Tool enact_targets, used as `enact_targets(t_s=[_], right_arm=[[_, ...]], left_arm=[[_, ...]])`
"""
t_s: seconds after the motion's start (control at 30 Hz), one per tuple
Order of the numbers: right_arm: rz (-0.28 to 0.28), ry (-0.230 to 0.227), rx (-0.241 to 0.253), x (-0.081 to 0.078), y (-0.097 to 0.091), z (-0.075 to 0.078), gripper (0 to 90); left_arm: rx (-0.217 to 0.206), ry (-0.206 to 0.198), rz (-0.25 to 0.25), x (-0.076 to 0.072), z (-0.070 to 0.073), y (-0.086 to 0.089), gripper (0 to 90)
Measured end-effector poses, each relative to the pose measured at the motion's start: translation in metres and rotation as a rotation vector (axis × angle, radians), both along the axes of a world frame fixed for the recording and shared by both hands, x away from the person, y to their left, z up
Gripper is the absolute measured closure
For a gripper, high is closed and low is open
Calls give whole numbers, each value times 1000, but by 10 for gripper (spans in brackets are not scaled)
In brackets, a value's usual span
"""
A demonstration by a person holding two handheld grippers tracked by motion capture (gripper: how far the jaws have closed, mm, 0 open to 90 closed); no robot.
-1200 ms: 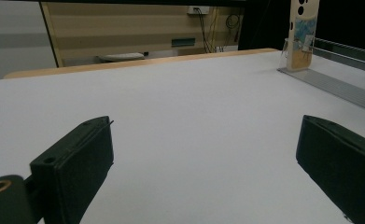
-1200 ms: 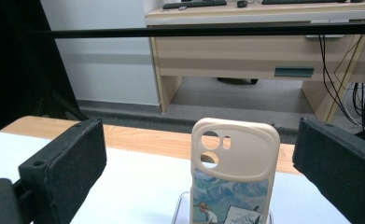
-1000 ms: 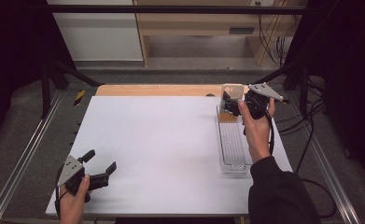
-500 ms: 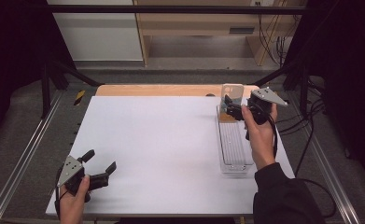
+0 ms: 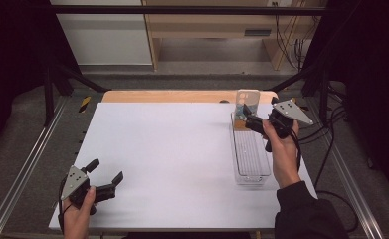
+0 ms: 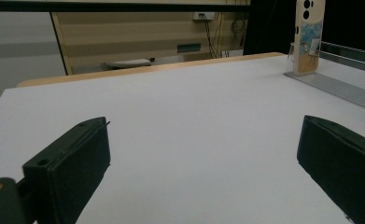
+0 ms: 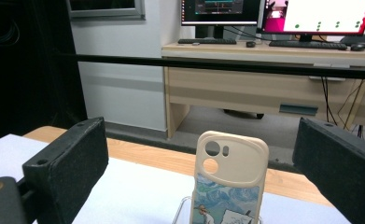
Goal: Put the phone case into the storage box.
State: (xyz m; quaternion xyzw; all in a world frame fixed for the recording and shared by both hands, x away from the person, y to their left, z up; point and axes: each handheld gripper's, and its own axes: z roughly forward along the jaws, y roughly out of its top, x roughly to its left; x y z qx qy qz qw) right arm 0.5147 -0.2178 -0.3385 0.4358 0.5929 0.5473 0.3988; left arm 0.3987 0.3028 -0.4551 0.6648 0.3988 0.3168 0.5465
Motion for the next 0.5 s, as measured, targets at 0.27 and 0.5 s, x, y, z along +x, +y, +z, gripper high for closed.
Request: enact_targets(t_s=[0.27,0.5], right_arm=[[47,-27,-11,-12,-9,-3,37],[67,-32,-16,-22,-18,-5,37]], left_arm=[[-4,-27,0,-1,1,0,18],[-12,-43,-11,-2,2,0,18]])
